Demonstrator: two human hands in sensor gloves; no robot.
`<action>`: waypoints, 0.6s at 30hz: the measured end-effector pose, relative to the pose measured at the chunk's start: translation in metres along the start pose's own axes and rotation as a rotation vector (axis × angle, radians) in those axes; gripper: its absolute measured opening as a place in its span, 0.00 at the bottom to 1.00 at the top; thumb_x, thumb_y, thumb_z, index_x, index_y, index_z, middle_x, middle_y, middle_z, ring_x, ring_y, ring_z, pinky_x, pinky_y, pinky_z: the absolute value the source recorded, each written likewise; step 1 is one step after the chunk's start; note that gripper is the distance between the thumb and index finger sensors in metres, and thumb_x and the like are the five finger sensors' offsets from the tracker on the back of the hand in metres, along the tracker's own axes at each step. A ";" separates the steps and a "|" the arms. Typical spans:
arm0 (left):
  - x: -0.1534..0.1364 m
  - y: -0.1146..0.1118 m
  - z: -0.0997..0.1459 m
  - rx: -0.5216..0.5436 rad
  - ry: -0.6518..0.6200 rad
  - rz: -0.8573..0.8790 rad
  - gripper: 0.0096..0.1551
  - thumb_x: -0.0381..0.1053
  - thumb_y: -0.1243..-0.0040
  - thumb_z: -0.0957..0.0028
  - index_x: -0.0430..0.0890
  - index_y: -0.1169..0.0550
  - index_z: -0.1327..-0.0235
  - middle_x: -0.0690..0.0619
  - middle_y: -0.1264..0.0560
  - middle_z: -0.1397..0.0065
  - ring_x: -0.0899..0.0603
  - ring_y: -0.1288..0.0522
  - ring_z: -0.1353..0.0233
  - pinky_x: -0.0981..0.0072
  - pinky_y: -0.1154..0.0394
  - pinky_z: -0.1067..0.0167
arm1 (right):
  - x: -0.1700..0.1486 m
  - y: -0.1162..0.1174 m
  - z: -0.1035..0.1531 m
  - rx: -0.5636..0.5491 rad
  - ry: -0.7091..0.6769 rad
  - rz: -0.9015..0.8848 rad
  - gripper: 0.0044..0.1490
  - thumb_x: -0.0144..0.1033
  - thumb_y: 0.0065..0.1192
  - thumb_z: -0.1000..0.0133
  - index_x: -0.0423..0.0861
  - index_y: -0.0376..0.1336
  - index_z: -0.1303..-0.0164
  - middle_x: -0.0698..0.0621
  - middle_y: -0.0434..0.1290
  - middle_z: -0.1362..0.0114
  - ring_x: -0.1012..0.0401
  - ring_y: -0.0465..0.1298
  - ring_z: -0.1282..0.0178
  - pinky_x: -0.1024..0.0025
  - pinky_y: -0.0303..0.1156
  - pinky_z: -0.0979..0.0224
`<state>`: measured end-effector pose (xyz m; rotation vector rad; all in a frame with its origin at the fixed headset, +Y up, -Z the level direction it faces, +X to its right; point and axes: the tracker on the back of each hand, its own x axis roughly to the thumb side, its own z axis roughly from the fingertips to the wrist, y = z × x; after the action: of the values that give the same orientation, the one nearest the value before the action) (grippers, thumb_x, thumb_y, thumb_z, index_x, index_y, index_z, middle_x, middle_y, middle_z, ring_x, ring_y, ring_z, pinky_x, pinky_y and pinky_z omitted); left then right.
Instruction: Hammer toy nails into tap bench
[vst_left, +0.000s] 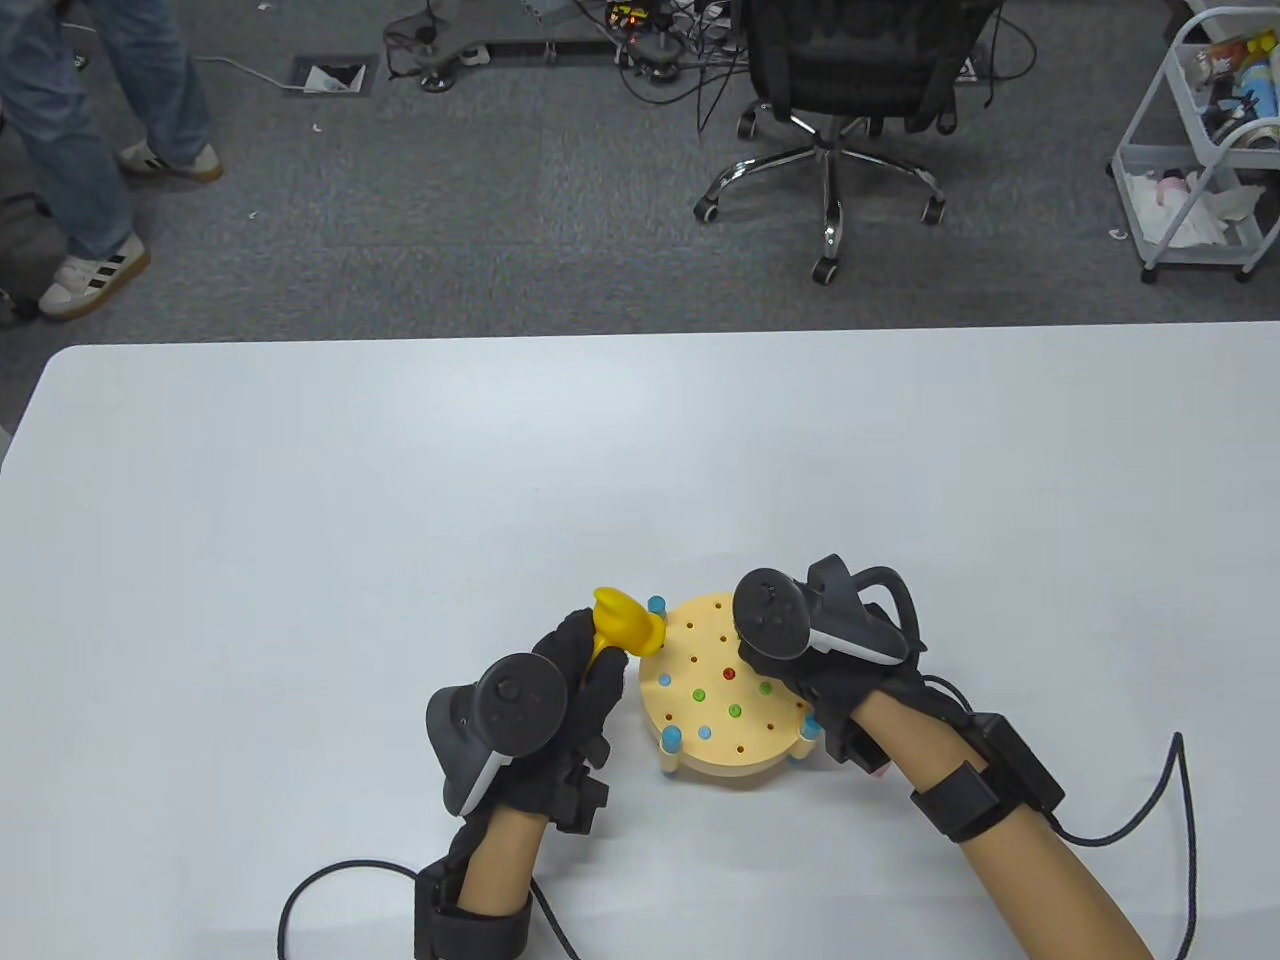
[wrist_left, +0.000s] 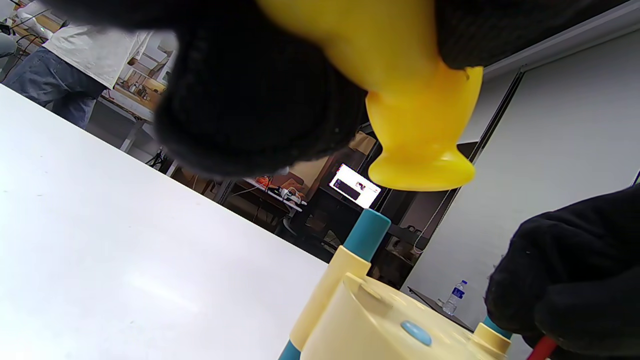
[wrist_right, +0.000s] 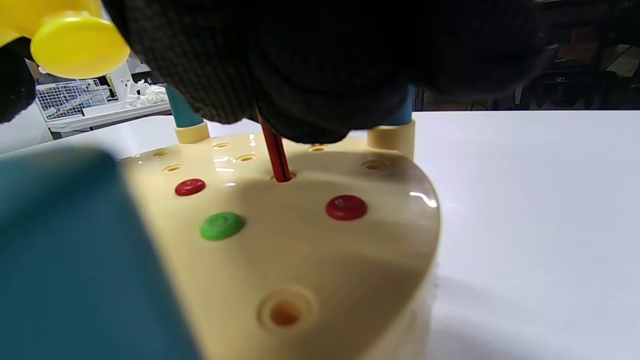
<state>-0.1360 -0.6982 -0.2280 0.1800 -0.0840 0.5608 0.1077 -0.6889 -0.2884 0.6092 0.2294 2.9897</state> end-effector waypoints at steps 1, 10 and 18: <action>0.000 0.000 0.000 -0.003 -0.001 -0.002 0.37 0.63 0.44 0.57 0.43 0.23 0.40 0.43 0.14 0.57 0.43 0.15 0.68 0.62 0.22 0.72 | 0.000 0.001 0.000 0.003 -0.001 0.003 0.24 0.44 0.65 0.52 0.50 0.70 0.47 0.50 0.81 0.51 0.67 0.81 0.69 0.71 0.81 0.58; 0.004 -0.001 0.000 -0.014 -0.018 -0.017 0.37 0.63 0.44 0.57 0.43 0.23 0.40 0.43 0.14 0.57 0.43 0.15 0.68 0.62 0.22 0.72 | 0.000 0.000 0.001 0.016 0.029 0.028 0.25 0.44 0.65 0.52 0.51 0.70 0.45 0.50 0.81 0.50 0.66 0.82 0.67 0.69 0.81 0.56; 0.007 -0.006 0.000 -0.030 -0.035 -0.041 0.37 0.63 0.45 0.57 0.43 0.23 0.40 0.43 0.14 0.57 0.43 0.15 0.68 0.63 0.22 0.73 | -0.010 0.004 0.004 -0.035 0.068 -0.092 0.25 0.44 0.67 0.54 0.50 0.72 0.47 0.50 0.82 0.52 0.66 0.82 0.70 0.70 0.82 0.58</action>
<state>-0.1268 -0.6992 -0.2277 0.1616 -0.1221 0.5154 0.1184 -0.6937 -0.2880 0.4801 0.2041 2.9216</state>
